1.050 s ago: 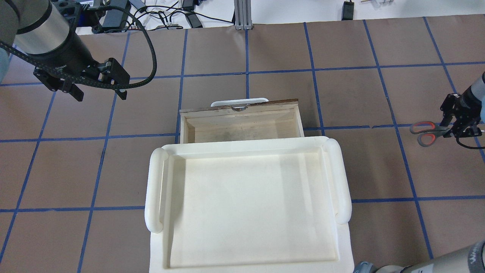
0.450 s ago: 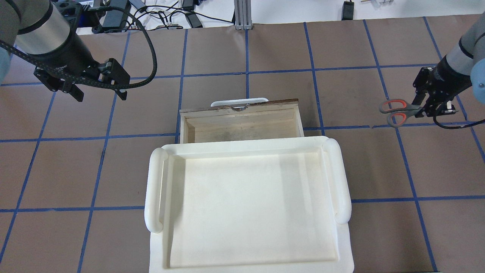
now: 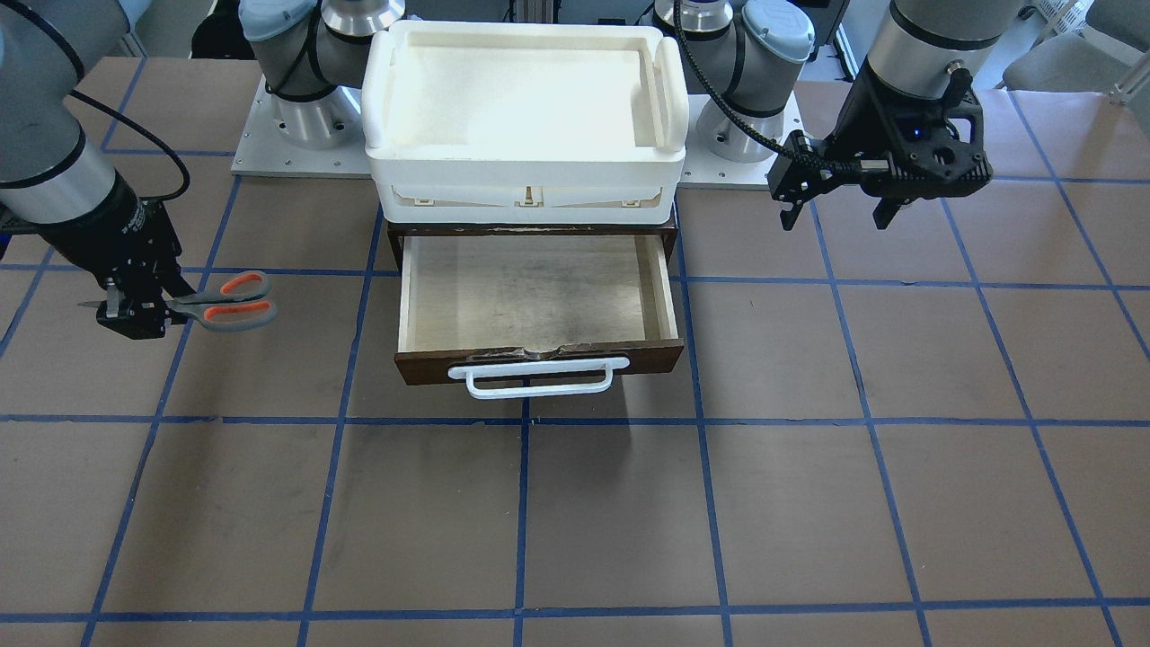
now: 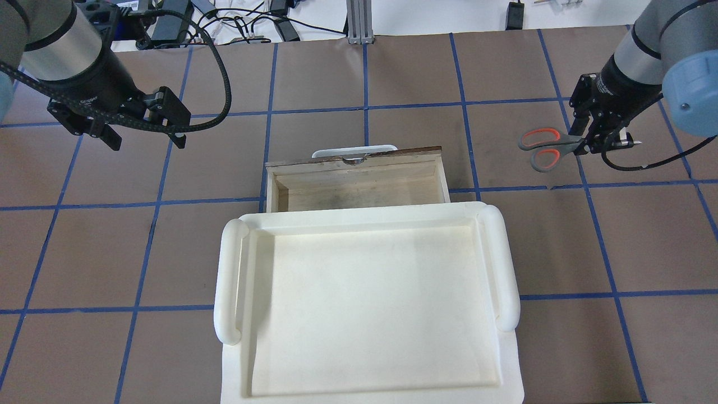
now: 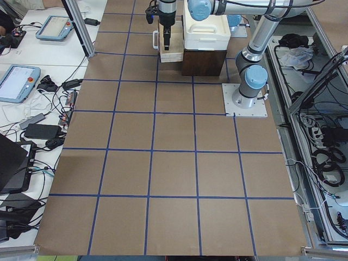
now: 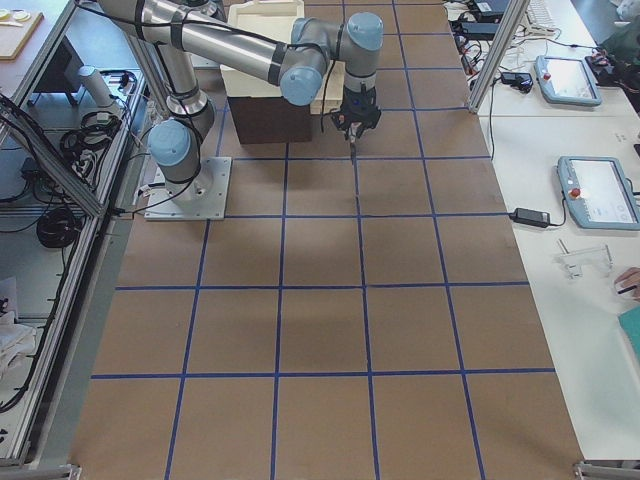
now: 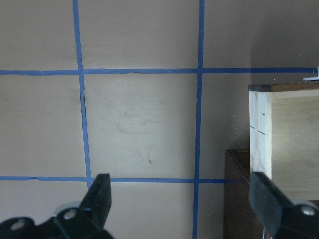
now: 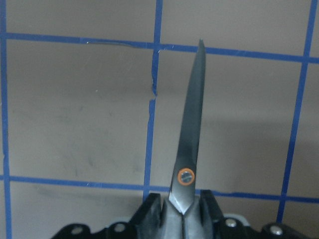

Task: Put scissors in drawer and close it
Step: 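Carry the scissors over the open drawer with the right gripper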

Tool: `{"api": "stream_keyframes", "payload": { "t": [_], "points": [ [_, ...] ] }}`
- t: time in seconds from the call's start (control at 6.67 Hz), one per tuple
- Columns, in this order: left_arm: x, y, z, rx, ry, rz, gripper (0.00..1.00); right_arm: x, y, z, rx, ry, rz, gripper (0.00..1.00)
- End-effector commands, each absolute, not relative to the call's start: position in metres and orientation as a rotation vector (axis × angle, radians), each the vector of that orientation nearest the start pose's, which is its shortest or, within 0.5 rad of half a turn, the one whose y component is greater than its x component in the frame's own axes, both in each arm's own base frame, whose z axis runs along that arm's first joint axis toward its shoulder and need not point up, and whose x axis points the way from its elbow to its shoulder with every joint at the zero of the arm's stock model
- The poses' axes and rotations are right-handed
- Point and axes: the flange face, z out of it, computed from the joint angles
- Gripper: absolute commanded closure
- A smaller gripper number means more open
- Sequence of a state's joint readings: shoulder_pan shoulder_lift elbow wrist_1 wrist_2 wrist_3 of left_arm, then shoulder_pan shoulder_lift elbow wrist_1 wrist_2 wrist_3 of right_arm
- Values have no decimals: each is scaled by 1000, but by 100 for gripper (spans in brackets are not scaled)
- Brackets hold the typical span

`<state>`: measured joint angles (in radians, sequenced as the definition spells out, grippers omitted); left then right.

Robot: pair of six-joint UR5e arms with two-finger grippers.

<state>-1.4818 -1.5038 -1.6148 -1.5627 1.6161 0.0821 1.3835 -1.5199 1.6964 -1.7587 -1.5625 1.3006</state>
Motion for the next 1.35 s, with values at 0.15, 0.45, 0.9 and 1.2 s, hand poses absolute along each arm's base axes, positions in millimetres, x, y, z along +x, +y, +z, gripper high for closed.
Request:
{"api": "stream_keyframes", "payload": {
  "t": [0.15,0.45,0.9,1.2],
  "points": [
    [-86,-476,499,-11,3090,-41,0,165,-514,455,2177,2196,27,100],
    [-86,-477,498,-11,3090,-38,0,271,-507,446,2210,2119,22,100],
    [-85,-478,497,-13,3089,-36,0,365,-491,404,2258,2105,6,100],
    [-85,-478,497,-11,3089,-36,0,371,-498,379,2258,2133,11,100]
  ]
}}
